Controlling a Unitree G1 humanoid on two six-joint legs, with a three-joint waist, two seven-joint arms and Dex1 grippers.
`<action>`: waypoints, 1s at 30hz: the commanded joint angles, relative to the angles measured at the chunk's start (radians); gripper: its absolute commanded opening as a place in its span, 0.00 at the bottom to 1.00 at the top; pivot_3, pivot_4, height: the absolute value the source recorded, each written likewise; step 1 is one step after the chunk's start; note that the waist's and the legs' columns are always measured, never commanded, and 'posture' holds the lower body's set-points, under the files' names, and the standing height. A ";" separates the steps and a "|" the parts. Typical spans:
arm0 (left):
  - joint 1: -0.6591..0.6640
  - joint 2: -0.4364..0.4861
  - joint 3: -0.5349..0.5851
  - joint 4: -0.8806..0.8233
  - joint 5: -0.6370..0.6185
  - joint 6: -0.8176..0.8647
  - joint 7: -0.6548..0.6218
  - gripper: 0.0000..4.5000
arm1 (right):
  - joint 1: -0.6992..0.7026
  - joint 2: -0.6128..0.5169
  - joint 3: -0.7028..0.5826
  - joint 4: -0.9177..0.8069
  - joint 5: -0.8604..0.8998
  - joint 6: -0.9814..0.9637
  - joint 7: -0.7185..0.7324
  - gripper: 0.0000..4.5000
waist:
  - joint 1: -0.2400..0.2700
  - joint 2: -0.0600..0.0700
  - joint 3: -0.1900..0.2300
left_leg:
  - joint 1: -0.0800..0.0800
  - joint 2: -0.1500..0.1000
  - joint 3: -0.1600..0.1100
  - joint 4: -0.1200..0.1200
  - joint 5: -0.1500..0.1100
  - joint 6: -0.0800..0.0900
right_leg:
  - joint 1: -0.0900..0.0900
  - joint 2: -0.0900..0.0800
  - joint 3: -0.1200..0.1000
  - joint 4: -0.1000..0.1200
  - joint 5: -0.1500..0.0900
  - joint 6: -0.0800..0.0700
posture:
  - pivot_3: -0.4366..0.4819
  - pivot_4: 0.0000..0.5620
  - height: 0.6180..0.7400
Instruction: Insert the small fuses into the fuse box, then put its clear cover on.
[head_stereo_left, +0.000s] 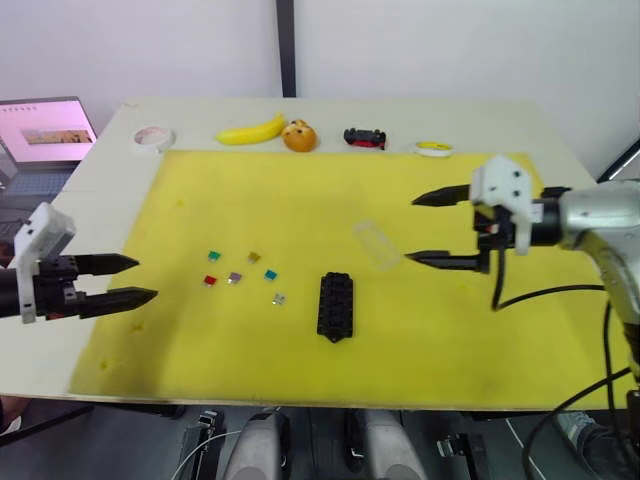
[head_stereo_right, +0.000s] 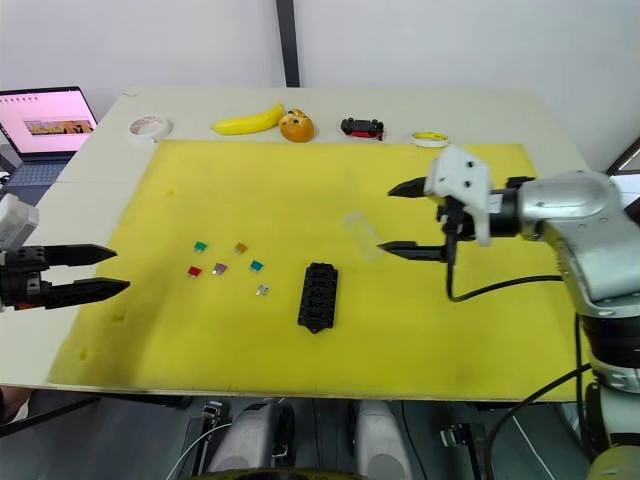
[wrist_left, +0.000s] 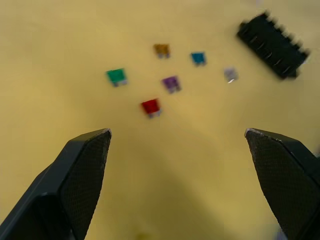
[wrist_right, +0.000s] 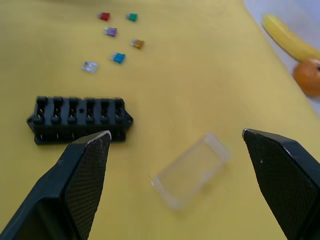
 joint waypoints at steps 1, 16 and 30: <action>-0.070 -0.012 0.061 -0.018 -0.132 0.209 0.092 1.00 | -0.054 0.032 0.011 -0.066 0.019 -0.009 -0.012 0.99 | 0.000 0.000 0.000 | 0.000 0.000 0.000 0.000 0.000 0.000 | 0.000 0.000 0.000 0.000 0.000 0.000 | 0.48 0.27 0.98; -0.088 -0.158 0.188 0.206 -0.701 0.646 0.772 1.00 | -0.237 0.194 0.194 -0.003 -0.039 -0.088 0.050 0.99 | 0.000 -0.002 -0.001 | 0.002 0.000 -0.004 0.000 0.000 -0.001 | 0.000 -0.004 0.001 0.004 -0.001 -0.001 | 0.48 0.27 0.98; -0.114 -0.202 -0.070 0.331 -1.230 0.407 1.231 0.61 | -0.375 0.263 0.247 0.068 -0.094 -0.078 0.079 1.00 | -0.002 -0.003 -0.001 | 0.003 -0.001 -0.004 -0.001 0.001 -0.011 | 0.001 -0.007 0.000 0.004 -0.001 -0.002 | 0.48 0.27 0.98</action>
